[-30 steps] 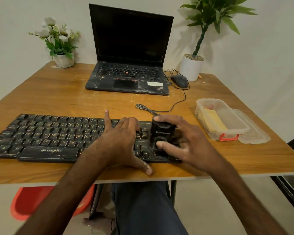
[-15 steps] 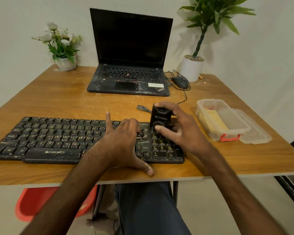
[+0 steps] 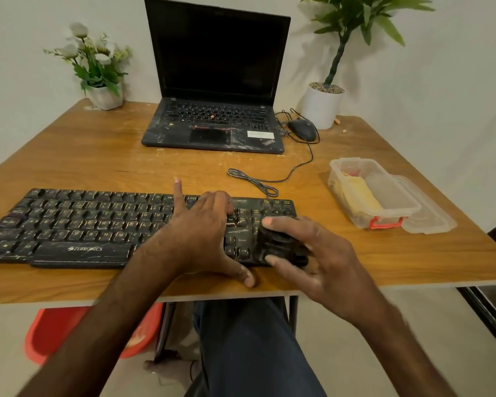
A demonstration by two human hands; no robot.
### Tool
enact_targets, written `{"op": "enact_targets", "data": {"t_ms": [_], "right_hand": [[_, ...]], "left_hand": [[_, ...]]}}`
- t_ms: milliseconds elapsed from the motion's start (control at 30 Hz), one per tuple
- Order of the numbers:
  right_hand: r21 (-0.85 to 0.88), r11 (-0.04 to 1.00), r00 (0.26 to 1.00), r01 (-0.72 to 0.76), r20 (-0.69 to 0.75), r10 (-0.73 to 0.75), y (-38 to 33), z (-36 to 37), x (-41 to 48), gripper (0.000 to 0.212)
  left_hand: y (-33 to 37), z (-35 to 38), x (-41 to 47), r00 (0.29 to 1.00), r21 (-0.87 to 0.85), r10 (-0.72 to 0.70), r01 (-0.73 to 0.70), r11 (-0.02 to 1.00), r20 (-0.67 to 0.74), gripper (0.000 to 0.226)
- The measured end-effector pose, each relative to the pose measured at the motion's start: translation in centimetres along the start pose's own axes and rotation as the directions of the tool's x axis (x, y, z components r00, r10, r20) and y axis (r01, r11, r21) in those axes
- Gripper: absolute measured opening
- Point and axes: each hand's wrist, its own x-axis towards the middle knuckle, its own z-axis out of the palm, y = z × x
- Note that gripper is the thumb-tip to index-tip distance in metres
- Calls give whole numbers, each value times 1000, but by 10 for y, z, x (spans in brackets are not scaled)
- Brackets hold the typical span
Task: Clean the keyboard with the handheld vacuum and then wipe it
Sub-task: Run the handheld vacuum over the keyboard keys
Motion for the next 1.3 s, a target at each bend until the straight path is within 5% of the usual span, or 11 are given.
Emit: {"op": "enact_targets", "data": {"t_ms": [100,267,400,600,767,933,1133,1233,1300], "right_hand": [[-35,999,1000,3,5,-3,1,-5,-6,59],[-28,990,975,-137,-182,130,19,-20,-17,65],[-8,999,993,-52,-102,51,4,-8,-25,67],[39,980,967,-195,-161,199,26,-20,1,65],[71,991,993,-116,27,114,19,-5,21,61],[41,958,957,-285,-49,287,55,-15,63,60],[24,979,979,-203,23,203,57,3,76,61],[-76,957,959,-280,-55,277,72,-6,78,62],[37,939,928,-342,-146,343,71,-11,70,61]], "left_hand": [[-1,1,1,1000,-5,4,-4,1000,-2,134],[-2,1,2,1000,-9,8,-8,1000,-12,134],[-2,1,2,1000,5,11,-11,1000,-6,136],[-1,1,0,1000,-17,10,-11,1000,-16,132],[0,1,1,1000,10,3,-3,1000,-21,131],[1,-1,0,1000,-7,-5,5,1000,-9,130],[-1,2,0,1000,-10,2,-3,1000,-18,129],[0,1,0,1000,-20,2,-2,1000,-14,129],[0,-1,-2,1000,-18,6,-6,1000,-5,131]]}}
